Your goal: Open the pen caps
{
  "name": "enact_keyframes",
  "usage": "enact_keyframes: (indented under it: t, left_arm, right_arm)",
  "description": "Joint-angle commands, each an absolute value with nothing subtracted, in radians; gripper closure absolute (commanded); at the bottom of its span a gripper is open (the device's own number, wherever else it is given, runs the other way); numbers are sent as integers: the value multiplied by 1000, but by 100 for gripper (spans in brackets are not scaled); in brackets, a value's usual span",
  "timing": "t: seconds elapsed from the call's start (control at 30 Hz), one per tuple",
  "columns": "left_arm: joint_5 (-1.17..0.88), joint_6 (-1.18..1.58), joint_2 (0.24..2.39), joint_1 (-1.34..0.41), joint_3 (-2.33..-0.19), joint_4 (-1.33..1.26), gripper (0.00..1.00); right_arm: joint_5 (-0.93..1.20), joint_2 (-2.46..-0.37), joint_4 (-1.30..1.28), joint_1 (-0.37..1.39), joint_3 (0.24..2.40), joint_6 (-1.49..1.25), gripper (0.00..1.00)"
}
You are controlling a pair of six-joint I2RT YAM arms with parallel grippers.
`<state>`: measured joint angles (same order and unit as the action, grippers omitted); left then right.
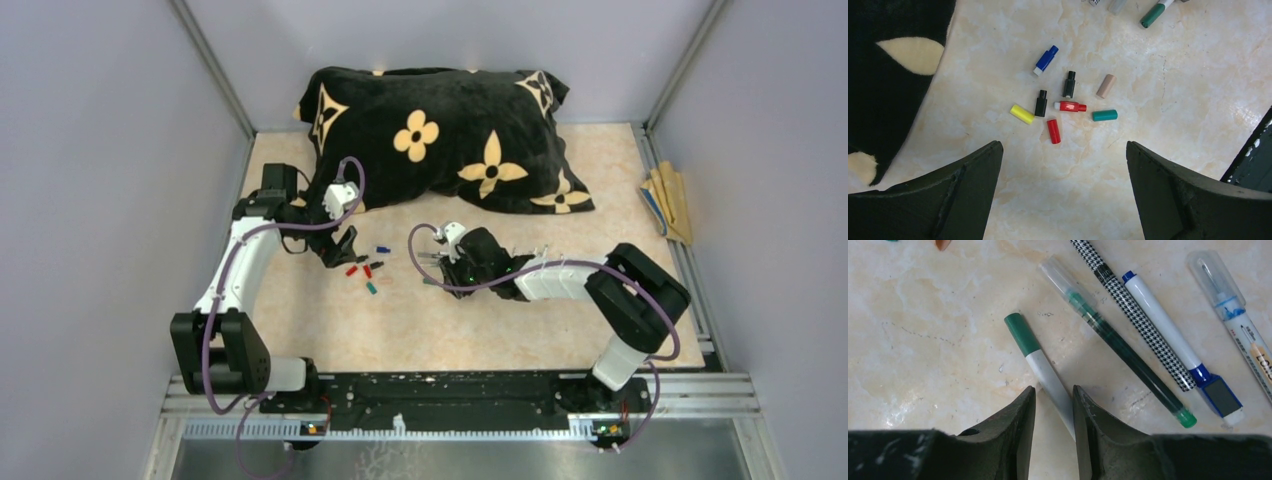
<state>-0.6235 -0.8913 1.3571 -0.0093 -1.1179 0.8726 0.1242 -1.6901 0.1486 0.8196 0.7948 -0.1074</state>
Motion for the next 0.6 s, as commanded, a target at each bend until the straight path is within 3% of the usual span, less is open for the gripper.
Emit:
enact_keyframes:
  t: [0.0,0.2,0.37,0.5,0.57]
  left_arm:
    - [-684,-915,1351,-7,-1140,914,1]
    - [-714,-930,1369,-7,-1168,955,1]
    - [-737,-958,1365,-8,-1180,982,1]
    - [-793,-1031,1342,-7,-1156,988,1]
    - [-824,-1080,1325,-7,-1122,968,1]
  right_arm:
    - [45,-1624,142,847,746,-134,65]
    - [-9,-1602,157,864,687,-173,61]
    - [-53,-1608,167,886,671,-176,77]
    - [-41,-1598,145,887,691,-196,100]
    - [-8,-1580,129,887,710,-207,100]
